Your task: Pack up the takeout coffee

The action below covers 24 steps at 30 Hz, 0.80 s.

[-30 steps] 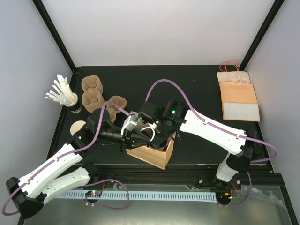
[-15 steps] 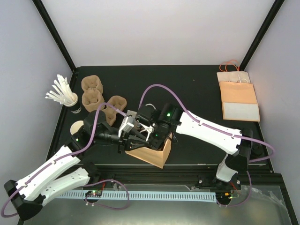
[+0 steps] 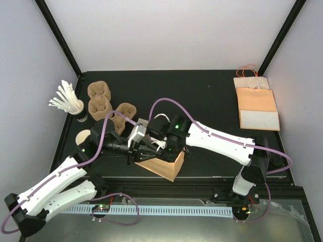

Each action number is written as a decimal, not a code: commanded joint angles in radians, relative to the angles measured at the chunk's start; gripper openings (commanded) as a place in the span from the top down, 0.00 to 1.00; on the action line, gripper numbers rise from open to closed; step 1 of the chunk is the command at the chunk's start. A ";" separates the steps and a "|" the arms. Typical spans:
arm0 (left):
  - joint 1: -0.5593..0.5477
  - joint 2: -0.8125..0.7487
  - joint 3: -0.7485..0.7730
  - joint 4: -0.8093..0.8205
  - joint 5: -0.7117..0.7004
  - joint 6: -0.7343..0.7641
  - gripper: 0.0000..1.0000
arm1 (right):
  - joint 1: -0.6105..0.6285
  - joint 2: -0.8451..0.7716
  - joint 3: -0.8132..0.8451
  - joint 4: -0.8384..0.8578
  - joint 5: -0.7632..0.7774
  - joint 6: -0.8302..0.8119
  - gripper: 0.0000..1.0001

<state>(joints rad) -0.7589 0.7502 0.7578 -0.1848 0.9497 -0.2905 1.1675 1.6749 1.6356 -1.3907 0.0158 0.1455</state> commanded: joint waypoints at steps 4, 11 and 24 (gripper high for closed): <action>-0.008 -0.008 0.005 0.036 0.008 -0.011 0.85 | 0.006 -0.004 -0.047 0.047 -0.008 -0.039 0.93; -0.011 -0.020 0.010 0.019 -0.001 -0.010 0.84 | 0.005 0.025 -0.062 0.080 -0.009 -0.042 0.93; 0.001 -0.049 0.338 -0.436 -0.548 0.039 0.26 | 0.004 0.004 -0.078 0.097 0.017 -0.013 0.94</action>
<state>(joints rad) -0.7708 0.6949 0.9154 -0.4042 0.7341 -0.2707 1.1595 1.7046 1.5772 -1.3190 0.0174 0.1173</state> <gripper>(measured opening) 0.735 0.708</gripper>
